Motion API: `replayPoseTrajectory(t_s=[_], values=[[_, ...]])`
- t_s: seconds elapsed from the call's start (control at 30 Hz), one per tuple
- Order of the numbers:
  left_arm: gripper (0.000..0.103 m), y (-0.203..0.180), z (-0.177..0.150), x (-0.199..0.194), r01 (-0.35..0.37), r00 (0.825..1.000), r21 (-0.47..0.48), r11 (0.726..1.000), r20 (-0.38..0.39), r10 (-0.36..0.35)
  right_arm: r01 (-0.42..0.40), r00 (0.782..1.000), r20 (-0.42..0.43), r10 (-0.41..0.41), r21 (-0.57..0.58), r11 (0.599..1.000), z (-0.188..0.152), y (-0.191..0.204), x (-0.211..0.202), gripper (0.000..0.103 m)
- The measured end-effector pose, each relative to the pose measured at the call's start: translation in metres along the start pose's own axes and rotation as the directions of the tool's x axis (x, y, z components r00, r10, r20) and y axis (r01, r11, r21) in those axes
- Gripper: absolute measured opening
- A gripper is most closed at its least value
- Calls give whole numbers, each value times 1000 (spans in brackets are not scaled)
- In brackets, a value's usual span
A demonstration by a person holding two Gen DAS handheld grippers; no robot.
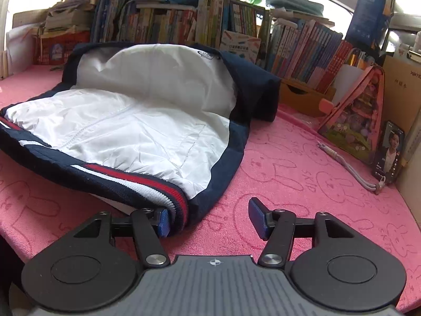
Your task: Fold clothes
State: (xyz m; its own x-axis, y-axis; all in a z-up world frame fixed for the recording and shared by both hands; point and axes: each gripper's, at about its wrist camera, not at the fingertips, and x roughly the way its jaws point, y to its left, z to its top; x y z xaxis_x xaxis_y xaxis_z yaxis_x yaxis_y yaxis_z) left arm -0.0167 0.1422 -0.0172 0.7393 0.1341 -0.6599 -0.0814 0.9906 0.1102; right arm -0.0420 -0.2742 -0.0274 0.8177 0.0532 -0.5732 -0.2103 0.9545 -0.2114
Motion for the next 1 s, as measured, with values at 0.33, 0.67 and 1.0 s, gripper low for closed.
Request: replayPoseTrajectory(t_s=[0.33,0.67,1.0], values=[[103,-4,-24,-23,18,1000,75,997,-8,-18,22,999,28,-19,-102,995,-20,2,-23,70],[103,-5,-28,-41,19,1000,121,992,7,-20,20,999,45,-13,-147,989,-30,1,-38,79],[103,3,-26,-61,363,930,39,931,-83,-359,-111,994,-8,110,-43,993,-30,-15,-42,81]])
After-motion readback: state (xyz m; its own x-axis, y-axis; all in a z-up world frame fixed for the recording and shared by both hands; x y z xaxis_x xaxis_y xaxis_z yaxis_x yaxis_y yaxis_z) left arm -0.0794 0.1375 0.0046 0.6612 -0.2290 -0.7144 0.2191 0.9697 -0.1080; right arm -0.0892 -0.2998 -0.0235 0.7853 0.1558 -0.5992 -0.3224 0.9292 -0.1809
